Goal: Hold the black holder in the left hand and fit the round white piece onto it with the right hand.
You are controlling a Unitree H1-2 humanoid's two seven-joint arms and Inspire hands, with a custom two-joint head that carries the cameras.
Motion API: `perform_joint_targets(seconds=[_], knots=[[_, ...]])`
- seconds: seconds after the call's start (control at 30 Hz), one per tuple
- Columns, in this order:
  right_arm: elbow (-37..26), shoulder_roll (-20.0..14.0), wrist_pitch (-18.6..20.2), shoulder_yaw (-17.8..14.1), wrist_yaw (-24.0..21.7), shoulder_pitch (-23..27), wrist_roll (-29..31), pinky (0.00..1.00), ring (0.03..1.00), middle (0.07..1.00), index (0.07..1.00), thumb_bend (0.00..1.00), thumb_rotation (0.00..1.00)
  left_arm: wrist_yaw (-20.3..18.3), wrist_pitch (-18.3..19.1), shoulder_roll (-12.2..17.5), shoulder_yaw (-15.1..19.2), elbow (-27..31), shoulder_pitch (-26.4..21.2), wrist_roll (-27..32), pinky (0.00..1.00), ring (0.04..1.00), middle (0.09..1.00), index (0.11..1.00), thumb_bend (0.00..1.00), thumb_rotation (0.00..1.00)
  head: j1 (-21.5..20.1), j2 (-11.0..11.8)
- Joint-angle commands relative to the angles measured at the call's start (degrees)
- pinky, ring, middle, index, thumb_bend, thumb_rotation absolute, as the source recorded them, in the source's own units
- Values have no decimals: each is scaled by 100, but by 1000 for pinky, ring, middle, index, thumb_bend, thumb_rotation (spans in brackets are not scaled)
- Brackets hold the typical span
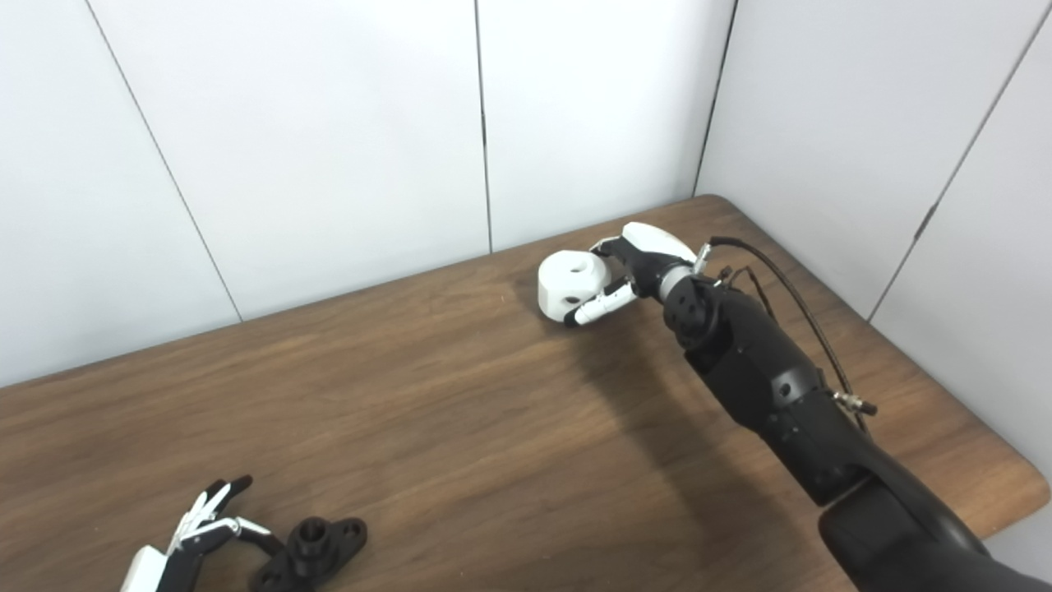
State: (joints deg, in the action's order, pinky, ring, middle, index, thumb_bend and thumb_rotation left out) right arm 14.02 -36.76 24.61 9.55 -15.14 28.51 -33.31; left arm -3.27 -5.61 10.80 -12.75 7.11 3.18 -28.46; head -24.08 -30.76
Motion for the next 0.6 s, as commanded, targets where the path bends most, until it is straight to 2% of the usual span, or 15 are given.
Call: perform_joint_targets(seconds=[0.0,0.17,0.57], knots=[[-115,-105,-40,-29,277,337,-196,744,833,847,752,847,448,-44,79,36,-11,16,224,17,1000,1000,930,481,515,36,4,-7],[65,-36,-188,6,604,349,-382,615,725,758,692,716,394,-26,75,27,-14,18,226,7,1000,1000,928,481,515,37,11,-3],[309,22,-509,-9,923,367,-348,482,556,625,629,530,266,-64,117,27,-22,36,221,-8,1000,1000,929,481,515,36,9,3]])
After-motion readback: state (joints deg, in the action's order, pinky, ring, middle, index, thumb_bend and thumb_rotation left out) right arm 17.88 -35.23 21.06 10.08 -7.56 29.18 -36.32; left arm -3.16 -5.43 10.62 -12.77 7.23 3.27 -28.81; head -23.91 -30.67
